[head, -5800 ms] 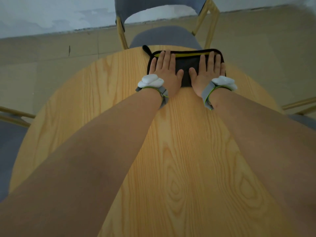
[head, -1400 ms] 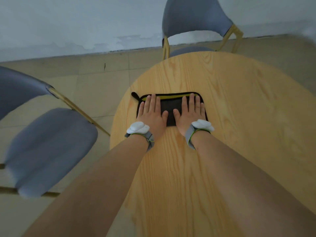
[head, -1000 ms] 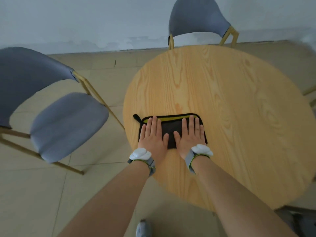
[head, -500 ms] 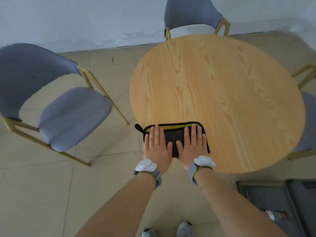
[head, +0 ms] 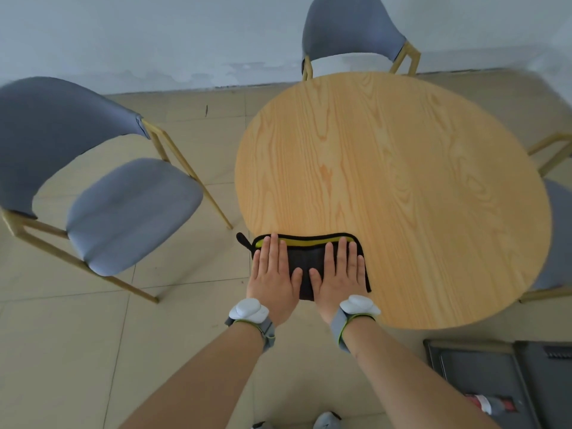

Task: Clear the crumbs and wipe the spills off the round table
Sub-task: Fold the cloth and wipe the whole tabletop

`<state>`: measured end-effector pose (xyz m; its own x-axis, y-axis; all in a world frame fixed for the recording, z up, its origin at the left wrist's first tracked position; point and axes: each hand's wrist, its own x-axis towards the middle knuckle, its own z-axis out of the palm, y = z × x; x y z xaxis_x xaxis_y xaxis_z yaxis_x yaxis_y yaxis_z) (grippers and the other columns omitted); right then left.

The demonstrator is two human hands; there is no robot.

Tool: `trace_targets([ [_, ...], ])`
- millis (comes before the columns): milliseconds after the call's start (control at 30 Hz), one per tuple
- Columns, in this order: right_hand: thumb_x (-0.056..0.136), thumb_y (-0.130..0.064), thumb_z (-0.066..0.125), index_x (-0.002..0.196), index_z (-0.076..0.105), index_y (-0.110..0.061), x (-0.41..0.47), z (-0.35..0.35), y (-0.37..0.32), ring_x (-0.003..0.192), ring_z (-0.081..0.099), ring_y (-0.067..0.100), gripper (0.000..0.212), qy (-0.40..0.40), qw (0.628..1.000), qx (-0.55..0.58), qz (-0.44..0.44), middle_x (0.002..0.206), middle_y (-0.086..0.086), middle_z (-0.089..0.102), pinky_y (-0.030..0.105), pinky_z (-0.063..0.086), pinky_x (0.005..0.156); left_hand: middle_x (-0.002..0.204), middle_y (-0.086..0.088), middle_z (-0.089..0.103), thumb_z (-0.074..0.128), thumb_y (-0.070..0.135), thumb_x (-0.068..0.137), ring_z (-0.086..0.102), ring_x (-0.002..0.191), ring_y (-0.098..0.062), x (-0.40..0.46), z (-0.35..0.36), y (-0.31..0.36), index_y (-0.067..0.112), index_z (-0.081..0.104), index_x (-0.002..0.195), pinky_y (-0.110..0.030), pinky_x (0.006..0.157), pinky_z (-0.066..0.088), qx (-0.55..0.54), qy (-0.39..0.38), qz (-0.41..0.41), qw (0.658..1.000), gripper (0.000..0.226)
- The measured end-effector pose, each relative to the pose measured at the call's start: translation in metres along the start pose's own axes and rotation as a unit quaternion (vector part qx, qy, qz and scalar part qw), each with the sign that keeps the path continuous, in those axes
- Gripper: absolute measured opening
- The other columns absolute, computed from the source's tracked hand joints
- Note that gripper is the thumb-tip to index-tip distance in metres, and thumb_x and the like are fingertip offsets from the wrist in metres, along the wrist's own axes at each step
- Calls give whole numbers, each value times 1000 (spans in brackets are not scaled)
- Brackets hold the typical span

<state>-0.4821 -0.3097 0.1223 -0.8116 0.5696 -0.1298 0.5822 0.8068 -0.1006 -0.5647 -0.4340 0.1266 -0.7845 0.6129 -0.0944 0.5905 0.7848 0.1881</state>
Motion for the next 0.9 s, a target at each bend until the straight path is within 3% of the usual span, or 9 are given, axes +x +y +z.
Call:
trace_targets([
  [300, 95, -54, -3, 153, -13, -13, 78, -3, -38, 146, -25, 32, 72, -11, 1000, 16, -20, 158, 13, -26, 47, -13, 119, 168, -13, -4, 18, 47, 103, -6, 155, -27, 73, -18, -38, 4, 4, 159, -43, 127, 1, 19, -9, -26, 999, 72],
  [500, 98, -54, 4, 154, -13, -15, 148, -11, -61, 146, -25, 31, 70, -16, 999, 24, -21, 161, 13, -22, 47, -13, 119, 168, -11, -7, 17, 49, 103, -9, 155, -24, 144, -26, -60, 6, 0, 159, -41, 126, -4, 28, -9, -46, 999, 72],
  [667, 99, -54, 7, 154, -11, -15, 225, -20, -77, 147, -22, 31, 70, -13, 1000, 19, -16, 162, 13, -19, 47, -11, 120, 168, -11, 1, 4, 54, 97, -2, 155, -24, 224, -26, -82, 7, 7, 159, -41, 126, -1, 27, 9, -34, 999, 78],
  [833, 99, -54, 9, 155, -8, -15, 323, -32, -91, 149, -16, 31, 70, -1, 1000, 0, -2, 163, 13, -14, 46, -9, 120, 163, -14, 27, 19, 51, 100, 23, 151, -28, 321, -35, -93, 4, 30, 154, -40, 123, 9, 26, 79, -29, 996, 73],
  [900, 99, -54, 9, 155, -6, -15, 380, -34, -101, 149, -13, 31, 70, -8, 1000, -1, 17, 163, 13, -11, 46, -8, 120, 160, -16, 33, 23, 48, 98, 31, 148, -31, 376, -39, -99, 2, 36, 152, -43, 122, 16, 0, 69, -29, 997, 72],
])
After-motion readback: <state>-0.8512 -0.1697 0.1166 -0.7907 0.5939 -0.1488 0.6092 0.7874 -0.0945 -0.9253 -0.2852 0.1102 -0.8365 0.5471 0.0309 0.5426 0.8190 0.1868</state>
